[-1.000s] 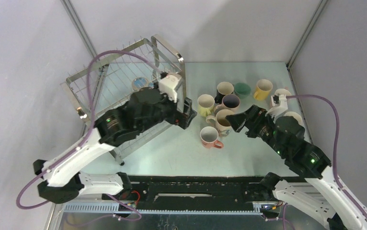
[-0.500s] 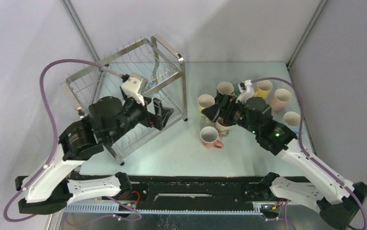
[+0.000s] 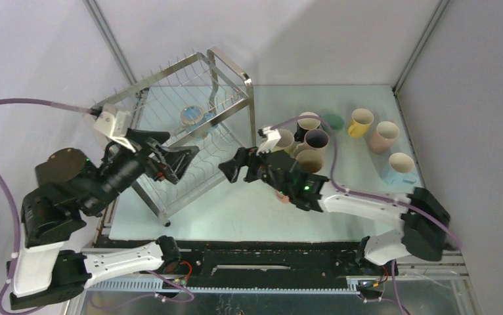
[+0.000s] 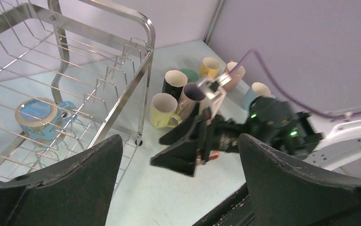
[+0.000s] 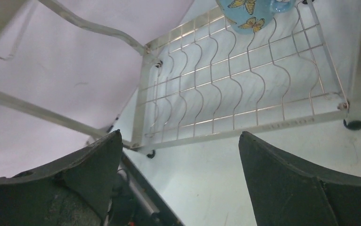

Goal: Unload the cups from the dish rack
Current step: Adjust the cup in the dish rack.

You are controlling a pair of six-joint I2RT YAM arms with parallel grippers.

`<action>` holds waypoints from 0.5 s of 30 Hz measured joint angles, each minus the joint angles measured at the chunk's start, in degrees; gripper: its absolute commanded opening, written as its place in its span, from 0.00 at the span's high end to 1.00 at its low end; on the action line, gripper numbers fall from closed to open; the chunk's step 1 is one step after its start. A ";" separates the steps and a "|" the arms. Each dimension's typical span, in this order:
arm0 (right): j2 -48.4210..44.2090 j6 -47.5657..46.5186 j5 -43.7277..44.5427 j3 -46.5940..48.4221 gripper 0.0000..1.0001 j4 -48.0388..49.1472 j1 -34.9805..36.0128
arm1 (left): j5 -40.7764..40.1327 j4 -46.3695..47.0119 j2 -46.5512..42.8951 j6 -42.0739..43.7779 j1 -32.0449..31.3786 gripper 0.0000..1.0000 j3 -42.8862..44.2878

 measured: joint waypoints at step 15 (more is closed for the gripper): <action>34.91 -16.72 12.15 20.57 0.00 25.09 4.37 | 0.72 -2.84 -4.98 0.48 0.00 0.00 1.53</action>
